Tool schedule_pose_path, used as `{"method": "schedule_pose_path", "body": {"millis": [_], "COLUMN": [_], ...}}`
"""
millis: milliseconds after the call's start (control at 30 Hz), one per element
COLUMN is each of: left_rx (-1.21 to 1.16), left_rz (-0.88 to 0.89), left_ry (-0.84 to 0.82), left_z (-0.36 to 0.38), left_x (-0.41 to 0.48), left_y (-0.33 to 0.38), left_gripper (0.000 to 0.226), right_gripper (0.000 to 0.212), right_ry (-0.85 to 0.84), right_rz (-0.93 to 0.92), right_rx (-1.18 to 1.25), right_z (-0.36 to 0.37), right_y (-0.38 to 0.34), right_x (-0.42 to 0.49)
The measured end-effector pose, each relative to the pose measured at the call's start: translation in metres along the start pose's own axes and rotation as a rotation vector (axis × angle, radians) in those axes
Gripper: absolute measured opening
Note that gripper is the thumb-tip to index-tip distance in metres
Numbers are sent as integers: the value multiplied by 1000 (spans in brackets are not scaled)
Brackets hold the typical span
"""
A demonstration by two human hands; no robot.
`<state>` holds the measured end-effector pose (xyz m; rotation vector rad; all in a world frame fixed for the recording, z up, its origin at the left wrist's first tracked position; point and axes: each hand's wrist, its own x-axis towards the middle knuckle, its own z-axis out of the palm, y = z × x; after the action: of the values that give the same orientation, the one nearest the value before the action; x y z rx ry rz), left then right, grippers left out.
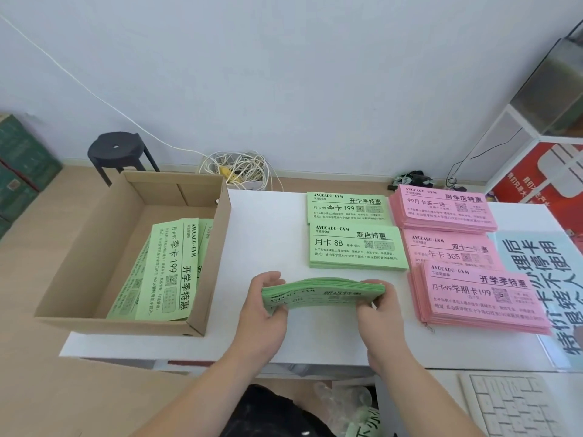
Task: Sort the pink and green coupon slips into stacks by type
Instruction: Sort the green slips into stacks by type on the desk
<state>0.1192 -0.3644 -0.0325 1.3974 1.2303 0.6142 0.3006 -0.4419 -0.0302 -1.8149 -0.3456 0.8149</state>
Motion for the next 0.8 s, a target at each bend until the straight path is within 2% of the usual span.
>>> {"method": "schedule_pose_path", "body": {"millis": [100,233,333,433,567,633,700,800], "left_rx": [-15,97,170,188,119,67,39,-8], "left_rz": [-42,-66,-71,-77,-124,-162,-181,-196], "left_ry": [24,10,-34,-77,-103,-124,-145,-168], "left_z": [3,3,2,1,6,12,20,31], "left_x": [0,4,20,43,77,92,106,126], "left_y": [-9,-18,-4,21,56,68,77,85], "left_gripper": [50,43,33,28,28,27,25,27], "right_gripper": [42,31,23,25,19,24,23,35], "right_ry": [20,31,6,-29,-24,-25,-39,-44], "right_rz": [38,50,28,30,159,187,184,131], "right_rx": [-6,-65,-166,-247,-233,-275,-314,-397], "right_z": [3,1,0,-2,-15,-23,-27,-33], "right_y": [-1,-6,-16,-43,-82,-95,-104,-109], "right_x": [-1,3,18,40,81,97,108,127]}}
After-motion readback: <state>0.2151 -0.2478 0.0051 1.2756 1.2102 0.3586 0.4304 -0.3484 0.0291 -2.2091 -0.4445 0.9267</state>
